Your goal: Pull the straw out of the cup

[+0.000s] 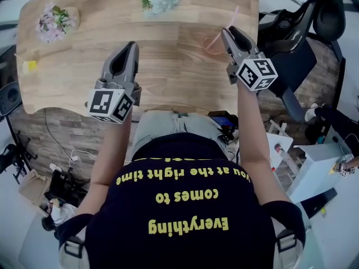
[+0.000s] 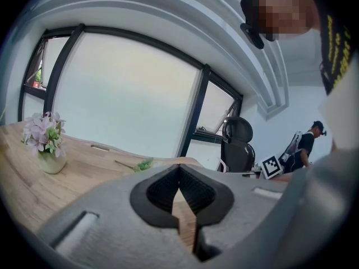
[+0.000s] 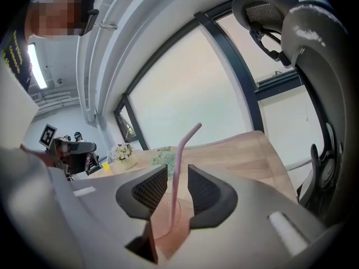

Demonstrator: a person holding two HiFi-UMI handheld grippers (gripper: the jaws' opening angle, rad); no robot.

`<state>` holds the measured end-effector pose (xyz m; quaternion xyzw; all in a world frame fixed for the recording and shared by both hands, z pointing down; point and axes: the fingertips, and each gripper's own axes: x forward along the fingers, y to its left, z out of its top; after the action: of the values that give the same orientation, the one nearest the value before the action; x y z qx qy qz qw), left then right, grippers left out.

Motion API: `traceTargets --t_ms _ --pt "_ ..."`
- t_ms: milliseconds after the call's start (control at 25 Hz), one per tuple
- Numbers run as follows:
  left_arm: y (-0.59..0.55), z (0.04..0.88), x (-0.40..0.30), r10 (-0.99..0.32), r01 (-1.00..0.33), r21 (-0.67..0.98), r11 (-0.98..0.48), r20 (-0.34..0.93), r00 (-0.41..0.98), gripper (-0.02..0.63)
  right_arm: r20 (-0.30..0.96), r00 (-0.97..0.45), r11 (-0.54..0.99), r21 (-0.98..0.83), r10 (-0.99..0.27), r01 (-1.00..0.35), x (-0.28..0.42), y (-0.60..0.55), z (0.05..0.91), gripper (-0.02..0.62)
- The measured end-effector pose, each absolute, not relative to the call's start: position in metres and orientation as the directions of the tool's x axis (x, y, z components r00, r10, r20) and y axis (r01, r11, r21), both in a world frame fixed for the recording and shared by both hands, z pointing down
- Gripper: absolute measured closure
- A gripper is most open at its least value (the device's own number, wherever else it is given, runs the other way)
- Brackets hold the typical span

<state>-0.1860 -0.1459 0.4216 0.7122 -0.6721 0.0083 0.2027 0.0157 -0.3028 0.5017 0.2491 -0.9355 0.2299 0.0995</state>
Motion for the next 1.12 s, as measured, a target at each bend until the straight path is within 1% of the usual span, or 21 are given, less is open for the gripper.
traceTargets --t_ms 120,360,640,1120 --pt "-0.145 0.423 -0.186 -0.954 -0.960 0.281 -0.010 0.286 0.094 0.604 0.303 -0.857 0.771 -0.382 -0.417 -0.510 0.014 -0.302 0.504 0.485" --pt "-0.143 0.424 -0.187 -0.954 -0.959 0.283 -0.007 0.287 0.091 0.604 0.295 -0.858 0.777 -0.370 -0.421 -0.509 0.013 -0.300 0.502 0.548" --pt "-0.142 0.423 -0.184 -0.954 -0.958 0.285 -0.015 0.284 0.099 0.604 0.271 -0.865 0.782 -0.375 -0.422 -0.499 0.013 -0.298 0.496 0.554" --pt "-0.141 0.419 -0.178 -0.955 -0.957 0.287 -0.045 0.270 0.126 0.604 0.165 -0.877 0.804 -0.352 -0.450 -0.479 0.018 -0.292 0.457 0.555"
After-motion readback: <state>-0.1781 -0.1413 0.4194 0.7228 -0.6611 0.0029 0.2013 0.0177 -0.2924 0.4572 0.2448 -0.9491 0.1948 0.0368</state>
